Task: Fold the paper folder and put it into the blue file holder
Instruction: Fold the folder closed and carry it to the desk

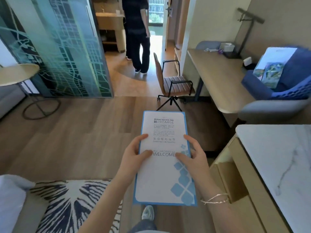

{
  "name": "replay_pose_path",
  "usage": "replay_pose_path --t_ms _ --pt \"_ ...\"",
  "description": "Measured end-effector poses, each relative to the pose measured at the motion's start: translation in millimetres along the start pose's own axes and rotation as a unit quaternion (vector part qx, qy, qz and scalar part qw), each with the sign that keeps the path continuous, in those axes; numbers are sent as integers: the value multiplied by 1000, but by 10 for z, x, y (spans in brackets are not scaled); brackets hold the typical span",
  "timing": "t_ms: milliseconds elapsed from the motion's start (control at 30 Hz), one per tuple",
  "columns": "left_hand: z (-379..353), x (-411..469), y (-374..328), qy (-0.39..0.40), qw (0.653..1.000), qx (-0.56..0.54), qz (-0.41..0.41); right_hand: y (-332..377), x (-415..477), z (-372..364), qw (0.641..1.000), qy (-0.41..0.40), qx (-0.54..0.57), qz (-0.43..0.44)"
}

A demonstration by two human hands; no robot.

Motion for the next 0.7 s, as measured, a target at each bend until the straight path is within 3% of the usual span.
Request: replay_pose_path --t_ms 267,700 --pt "-688 2241 -826 69 997 -6 -25 722 2099 -400 998 -52 27 33" --pt "-2190 5213 -859 102 994 30 -3 910 5209 -340 995 -90 48 -3"
Point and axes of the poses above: each hand's wrist, its own x-axis towards the middle knuckle, its own z-axis out of the back of the hand, y = z × x, the point moved 1 cm from there along x, towards the middle knuckle, and after that the axes turned 9 degrees about -y, right-handed, at the moved point
